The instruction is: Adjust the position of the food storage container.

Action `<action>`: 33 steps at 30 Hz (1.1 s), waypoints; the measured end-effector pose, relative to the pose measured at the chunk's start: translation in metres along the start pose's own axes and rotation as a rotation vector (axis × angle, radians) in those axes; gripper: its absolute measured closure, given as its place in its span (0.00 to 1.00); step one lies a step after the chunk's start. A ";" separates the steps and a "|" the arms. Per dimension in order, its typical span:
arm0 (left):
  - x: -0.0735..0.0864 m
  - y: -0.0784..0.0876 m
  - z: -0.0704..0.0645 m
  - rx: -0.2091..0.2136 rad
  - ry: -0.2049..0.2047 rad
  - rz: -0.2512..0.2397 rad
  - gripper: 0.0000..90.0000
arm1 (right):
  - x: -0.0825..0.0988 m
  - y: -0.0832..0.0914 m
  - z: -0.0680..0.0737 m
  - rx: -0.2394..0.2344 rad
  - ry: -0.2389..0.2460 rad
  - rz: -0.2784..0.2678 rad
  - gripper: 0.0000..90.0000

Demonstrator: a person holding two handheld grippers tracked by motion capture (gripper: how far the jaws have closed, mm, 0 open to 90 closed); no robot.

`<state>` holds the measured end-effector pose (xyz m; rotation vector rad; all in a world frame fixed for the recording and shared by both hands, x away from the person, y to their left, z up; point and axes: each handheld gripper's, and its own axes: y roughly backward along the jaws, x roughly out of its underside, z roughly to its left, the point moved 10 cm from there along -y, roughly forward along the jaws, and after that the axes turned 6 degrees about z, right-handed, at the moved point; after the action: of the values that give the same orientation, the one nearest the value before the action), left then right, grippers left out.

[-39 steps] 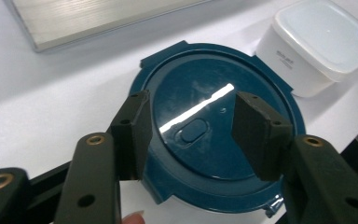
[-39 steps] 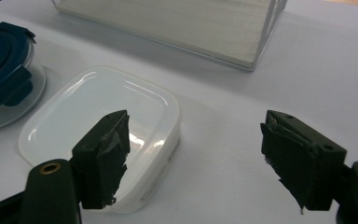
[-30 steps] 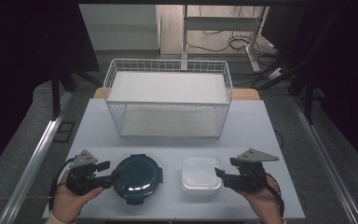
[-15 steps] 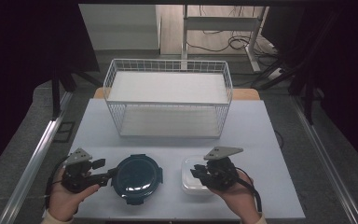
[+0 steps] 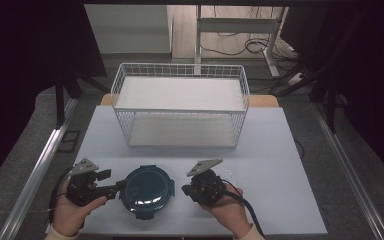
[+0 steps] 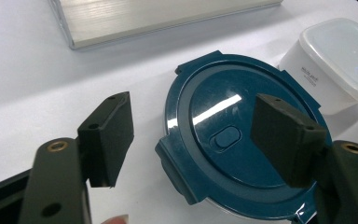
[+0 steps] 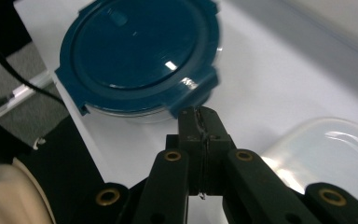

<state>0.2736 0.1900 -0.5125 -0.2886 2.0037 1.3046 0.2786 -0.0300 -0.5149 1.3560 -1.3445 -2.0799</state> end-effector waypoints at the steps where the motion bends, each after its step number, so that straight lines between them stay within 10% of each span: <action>1: 0.000 0.001 0.000 0.001 0.006 -0.003 0.31 | 0.000 -0.003 0.002 0.000 0.010 0.008 0.99; 33: 0.000 0.001 0.006 -0.017 0.005 -0.011 0.29 | -0.002 -0.046 -0.001 0.095 0.065 0.087 0.99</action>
<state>0.2761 0.1959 -0.5136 -0.3102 1.9929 1.3164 0.2897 -0.0061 -0.5522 1.3649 -1.4649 -1.9211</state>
